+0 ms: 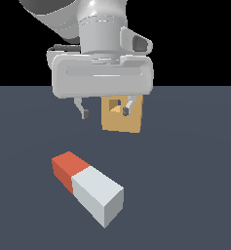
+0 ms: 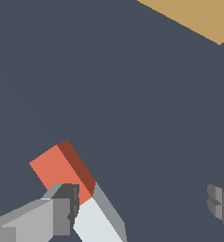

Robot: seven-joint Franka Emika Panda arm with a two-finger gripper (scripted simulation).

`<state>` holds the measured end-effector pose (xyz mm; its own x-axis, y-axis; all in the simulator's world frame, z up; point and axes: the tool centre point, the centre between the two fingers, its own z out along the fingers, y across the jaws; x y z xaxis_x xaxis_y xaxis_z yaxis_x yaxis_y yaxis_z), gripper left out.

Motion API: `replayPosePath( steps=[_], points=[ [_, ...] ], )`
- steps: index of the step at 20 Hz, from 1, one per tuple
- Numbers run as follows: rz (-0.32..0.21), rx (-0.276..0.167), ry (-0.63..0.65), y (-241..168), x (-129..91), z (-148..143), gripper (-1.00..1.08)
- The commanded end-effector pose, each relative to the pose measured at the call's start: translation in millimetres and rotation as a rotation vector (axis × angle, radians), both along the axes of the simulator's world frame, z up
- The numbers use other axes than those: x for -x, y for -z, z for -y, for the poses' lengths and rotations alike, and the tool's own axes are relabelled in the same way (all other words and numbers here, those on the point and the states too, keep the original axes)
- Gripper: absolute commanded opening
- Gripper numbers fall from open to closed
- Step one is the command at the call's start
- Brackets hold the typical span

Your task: Insert the peg into the horizontal hole in a box.

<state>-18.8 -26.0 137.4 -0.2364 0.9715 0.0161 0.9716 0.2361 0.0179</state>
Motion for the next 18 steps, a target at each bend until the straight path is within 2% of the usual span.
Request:
replayPosePath(
  steps=[1,18],
  points=[
    [-0.001,0.002,-0.053,5.9,3.9,9.0,1.0],
    [-0.005,0.015,-0.411,45.4,14.7,75.0,1.0]
  ],
)
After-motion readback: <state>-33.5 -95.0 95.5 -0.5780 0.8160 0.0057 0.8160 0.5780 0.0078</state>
